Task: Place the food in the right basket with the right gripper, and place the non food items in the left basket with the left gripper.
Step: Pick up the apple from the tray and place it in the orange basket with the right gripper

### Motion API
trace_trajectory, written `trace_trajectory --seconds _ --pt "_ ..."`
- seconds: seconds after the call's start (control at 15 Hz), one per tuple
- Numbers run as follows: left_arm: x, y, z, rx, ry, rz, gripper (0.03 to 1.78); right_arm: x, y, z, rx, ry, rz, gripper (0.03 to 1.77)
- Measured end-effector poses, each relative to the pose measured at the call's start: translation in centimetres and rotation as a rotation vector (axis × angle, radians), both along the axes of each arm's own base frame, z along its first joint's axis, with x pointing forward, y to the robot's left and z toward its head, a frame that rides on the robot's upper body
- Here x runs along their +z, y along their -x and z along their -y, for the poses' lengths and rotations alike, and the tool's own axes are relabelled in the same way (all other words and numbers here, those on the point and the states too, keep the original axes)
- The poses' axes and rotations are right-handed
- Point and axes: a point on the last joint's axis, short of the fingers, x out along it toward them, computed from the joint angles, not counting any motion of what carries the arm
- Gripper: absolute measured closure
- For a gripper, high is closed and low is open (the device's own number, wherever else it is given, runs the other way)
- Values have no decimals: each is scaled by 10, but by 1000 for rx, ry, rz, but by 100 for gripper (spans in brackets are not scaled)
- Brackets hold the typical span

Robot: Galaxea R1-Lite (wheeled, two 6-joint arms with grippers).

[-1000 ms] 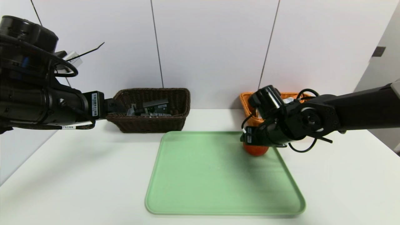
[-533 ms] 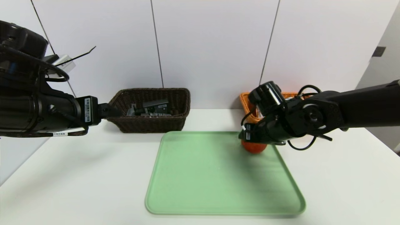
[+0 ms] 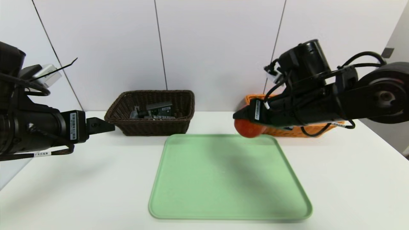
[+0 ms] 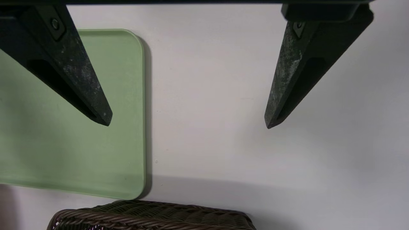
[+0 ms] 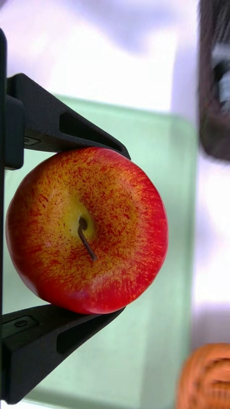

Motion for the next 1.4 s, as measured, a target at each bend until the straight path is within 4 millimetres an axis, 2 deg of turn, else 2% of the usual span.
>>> trace_trajectory --seconds 0.2,0.33,0.47,0.6,0.8,1.07,1.4 --pt "2 5 -2 1 4 11 12 29 -9 13 -57 -88 178 55" --pt "3 7 -2 0 5 17 12 44 -23 33 -145 -115 306 55" --pt "3 8 -3 0 6 22 12 45 -38 58 -237 -76 352 55" --pt "4 8 -3 -2 7 24 12 37 -53 84 -311 -23 342 55" --pt "4 8 -2 -6 7 23 12 11 -72 113 -391 36 273 55" --pt "3 8 -2 -5 6 19 12 -19 -88 128 -434 71 198 56" --pt "2 7 -2 -5 5 16 12 -41 -101 138 -462 93 140 56"
